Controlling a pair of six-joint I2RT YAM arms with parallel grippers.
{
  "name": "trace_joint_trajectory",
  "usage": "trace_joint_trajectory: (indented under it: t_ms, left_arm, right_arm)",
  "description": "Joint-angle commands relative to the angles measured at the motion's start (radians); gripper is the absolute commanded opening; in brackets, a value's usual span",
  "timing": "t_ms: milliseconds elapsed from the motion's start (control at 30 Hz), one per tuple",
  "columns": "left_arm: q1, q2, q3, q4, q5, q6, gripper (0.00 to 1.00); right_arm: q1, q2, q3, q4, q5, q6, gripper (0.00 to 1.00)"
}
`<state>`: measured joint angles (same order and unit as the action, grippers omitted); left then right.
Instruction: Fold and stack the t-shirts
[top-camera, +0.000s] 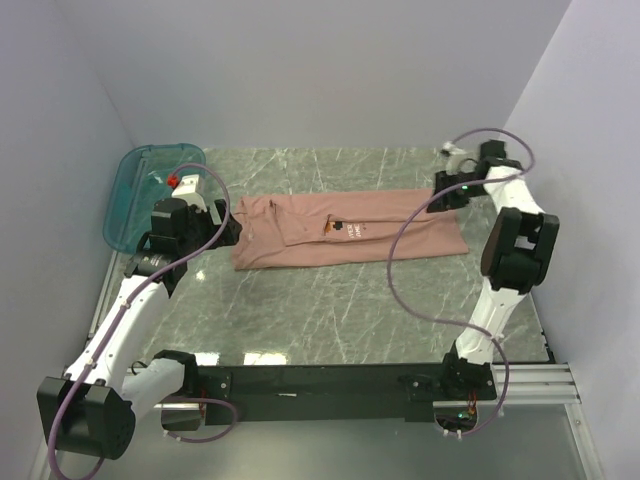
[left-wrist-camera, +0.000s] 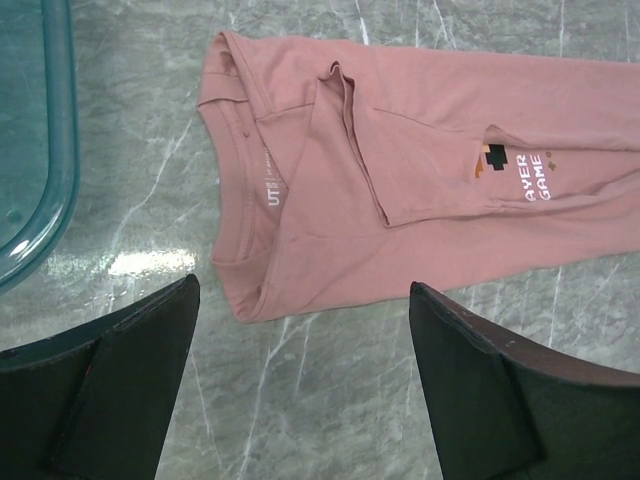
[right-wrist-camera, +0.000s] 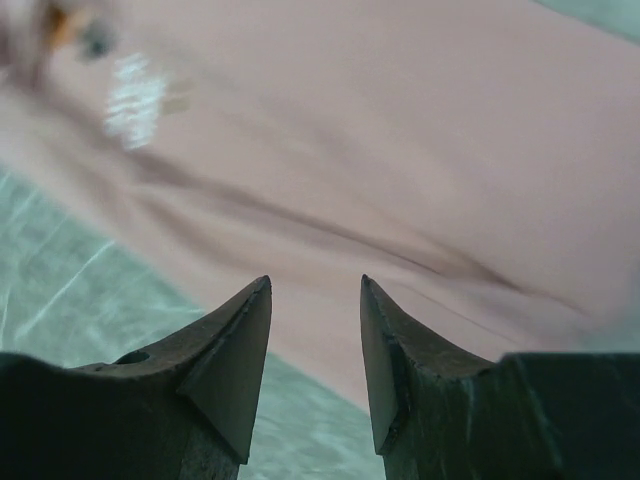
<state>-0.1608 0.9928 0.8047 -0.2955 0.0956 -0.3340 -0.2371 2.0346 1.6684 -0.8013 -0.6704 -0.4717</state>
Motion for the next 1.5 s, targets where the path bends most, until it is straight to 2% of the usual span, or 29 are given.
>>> trace_joint_trajectory:
  t_ms: [0,67,167,200,233,333,467,600,733,1033,1467]
  left_arm:
    - [-0.002,0.006,0.007,0.050,0.035,0.015,0.90]
    - [-0.002,0.013,0.010,0.047,0.032,0.016,0.90]
    - [-0.002,0.018,0.010,0.042,0.003,0.013,0.88]
    - [-0.002,0.018,0.011,0.039,-0.013,0.013,0.88]
    - [-0.002,0.012,0.014,0.035,-0.037,0.009,0.87]
    - [-0.002,-0.023,0.010,0.030,-0.152,-0.005,0.87]
    - [0.000,-0.083,-0.004,0.033,-0.310,-0.028,0.88]
    - [0.003,-0.140,-0.012,0.041,-0.388,-0.039,0.88]
    - [0.004,-0.151,-0.013,0.047,-0.389,-0.039,0.88]
    - [0.004,-0.161,-0.013,0.047,-0.376,-0.039,0.88]
    - [0.004,-0.166,-0.015,0.048,-0.369,-0.039,0.88]
  right_arm:
    - [0.189,-0.174,-0.106,0.009,0.004,-0.186,0.48]
    - [0.329,-0.244,-0.171,0.089,0.032,-0.217,0.48]
    - [0.543,-0.289,-0.205,0.180,0.162,-0.246,0.48]
    - [0.591,-0.289,-0.206,0.204,0.257,-0.243,0.48]
    - [0.692,-0.275,-0.203,0.229,0.306,-0.233,0.48]
    - [0.815,-0.190,-0.139,0.286,0.490,-0.197,0.48]
    - [0.965,-0.061,-0.009,0.318,0.647,-0.153,0.49]
    - [1.041,0.021,0.030,0.349,0.726,-0.157,0.50]
    - [1.081,0.099,0.079,0.340,0.770,-0.160,0.50]
    - [1.093,0.194,0.149,0.321,0.778,-0.150,0.50]
    - [1.092,0.228,0.162,0.326,0.761,-0.134,0.50]
